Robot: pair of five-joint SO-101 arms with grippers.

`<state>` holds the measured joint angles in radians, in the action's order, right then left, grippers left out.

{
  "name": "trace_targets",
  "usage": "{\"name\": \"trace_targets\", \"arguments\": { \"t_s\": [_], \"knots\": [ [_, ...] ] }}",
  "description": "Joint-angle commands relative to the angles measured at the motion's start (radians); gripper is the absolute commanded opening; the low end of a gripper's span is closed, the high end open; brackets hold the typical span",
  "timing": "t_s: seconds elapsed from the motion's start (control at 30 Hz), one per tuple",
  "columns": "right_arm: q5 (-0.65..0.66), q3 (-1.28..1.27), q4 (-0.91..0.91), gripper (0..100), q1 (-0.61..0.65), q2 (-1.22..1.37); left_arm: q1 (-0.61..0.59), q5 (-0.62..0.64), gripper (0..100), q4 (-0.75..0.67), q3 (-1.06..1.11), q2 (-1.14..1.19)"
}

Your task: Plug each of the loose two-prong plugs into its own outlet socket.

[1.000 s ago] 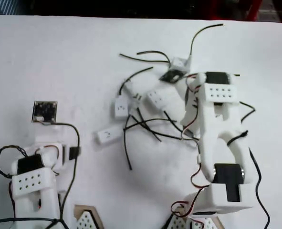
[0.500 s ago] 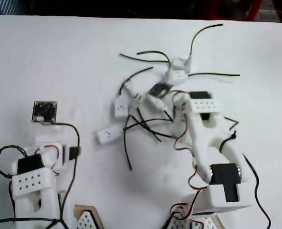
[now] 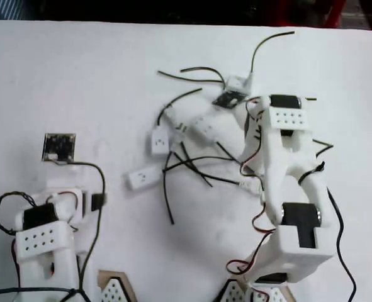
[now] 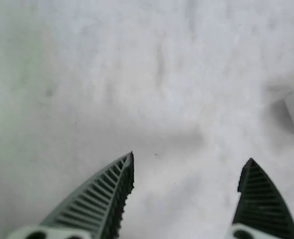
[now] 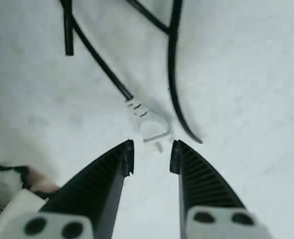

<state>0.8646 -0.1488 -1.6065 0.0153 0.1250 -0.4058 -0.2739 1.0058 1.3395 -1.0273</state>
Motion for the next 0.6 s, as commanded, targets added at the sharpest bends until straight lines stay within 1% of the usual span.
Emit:
{"name": "trace_targets", "arguments": {
  "t_s": [0.0, 0.07, 0.2, 0.3, 0.43, 0.57],
  "knots": [
    [0.068, -0.023, -0.051, 12.7, 0.03, -0.013, -0.002, -0.008, 33, -0.014, -0.003, -0.019],
    [0.1, -0.071, -0.019, 14.0, 0.03, -0.01, -0.002, -0.008, 33, -0.014, -0.003, -0.019],
    [0.135, -0.167, 0.105, 20.1, 0.008, -0.005, -0.002, -0.008, 33, -0.014, -0.003, -0.019],
    [0.166, -0.219, 0.205, 20.2, 0.001, -0.004, -0.002, -0.008, 33, -0.014, -0.003, -0.019],
    [0.167, -0.278, 0.323, 20.2, -0.019, -0.004, -0.002, -0.008, 33, -0.014, -0.003, -0.019],
    [0.169, -0.311, 0.352, 20.1, -0.038, -0.002, -0.002, -0.008, 33, -0.014, -0.003, -0.019]
  ]
}}
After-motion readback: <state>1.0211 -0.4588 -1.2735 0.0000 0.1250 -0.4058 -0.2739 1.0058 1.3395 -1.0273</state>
